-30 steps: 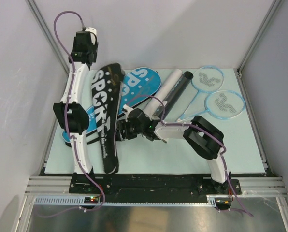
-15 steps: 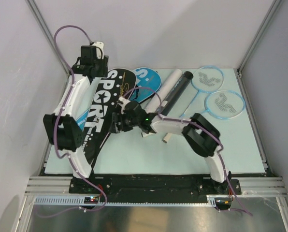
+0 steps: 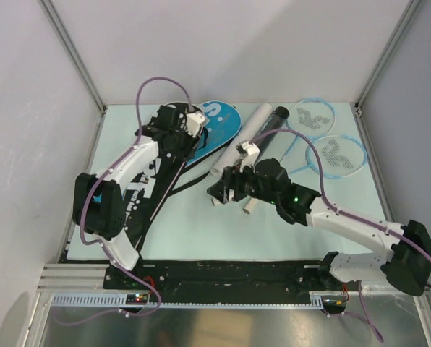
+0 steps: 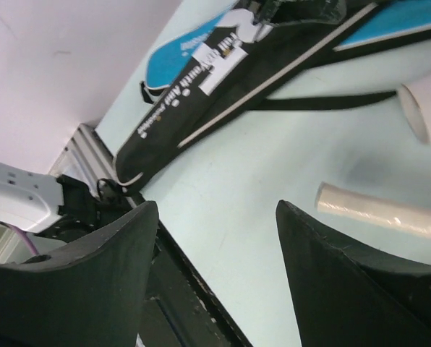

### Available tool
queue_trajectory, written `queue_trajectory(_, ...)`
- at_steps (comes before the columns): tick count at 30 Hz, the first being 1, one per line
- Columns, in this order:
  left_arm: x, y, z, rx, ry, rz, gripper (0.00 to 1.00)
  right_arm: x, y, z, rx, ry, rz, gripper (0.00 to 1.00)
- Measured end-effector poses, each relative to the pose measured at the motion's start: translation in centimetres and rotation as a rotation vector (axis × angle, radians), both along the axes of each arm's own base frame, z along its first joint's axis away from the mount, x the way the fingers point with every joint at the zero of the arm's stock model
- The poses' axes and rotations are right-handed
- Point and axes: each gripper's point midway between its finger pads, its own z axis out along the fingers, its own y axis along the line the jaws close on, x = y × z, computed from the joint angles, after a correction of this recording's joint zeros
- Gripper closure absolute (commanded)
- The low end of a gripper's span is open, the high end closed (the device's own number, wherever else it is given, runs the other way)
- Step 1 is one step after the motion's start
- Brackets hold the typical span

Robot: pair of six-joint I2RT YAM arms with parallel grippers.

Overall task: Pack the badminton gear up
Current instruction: Open the racket bag at the center of the board.

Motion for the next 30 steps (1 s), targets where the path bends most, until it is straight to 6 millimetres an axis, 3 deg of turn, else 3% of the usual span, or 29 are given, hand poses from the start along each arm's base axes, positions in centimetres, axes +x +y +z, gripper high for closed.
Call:
queue_trajectory(3, -0.4, -2.3, -0.6, 0.035, -0.022, -0.09, 0.48, -0.7, -1.8, -1.4, -0.018, 0.008, -0.033, 0.28)
queue_trajectory(8, -0.1, -3.6, -2.5, 0.083, -0.009, -0.144, 0.5, -0.9, -3.8, -2.7, -0.048, 0.02, -0.085, 0.28)
queue_trajectory(17, 1.4, -4.2, -6.2, 0.126, 0.035, -0.186, 0.52, -0.9, -7.3, 0.6, -0.003, -0.054, -0.216, 0.27)
queue_trajectory(21, 3.2, -4.2, -7.4, 0.172, 0.032, -0.17, 0.56, -1.6, -8.6, 2.3, 0.029, -0.092, -0.256, 0.27)
queue_trajectory(30, 4.1, -3.6, -7.7, 0.22, 0.02, -0.146, 0.52, -2.0, -10.8, 4.4, 0.073, -0.137, -0.321, 0.26)
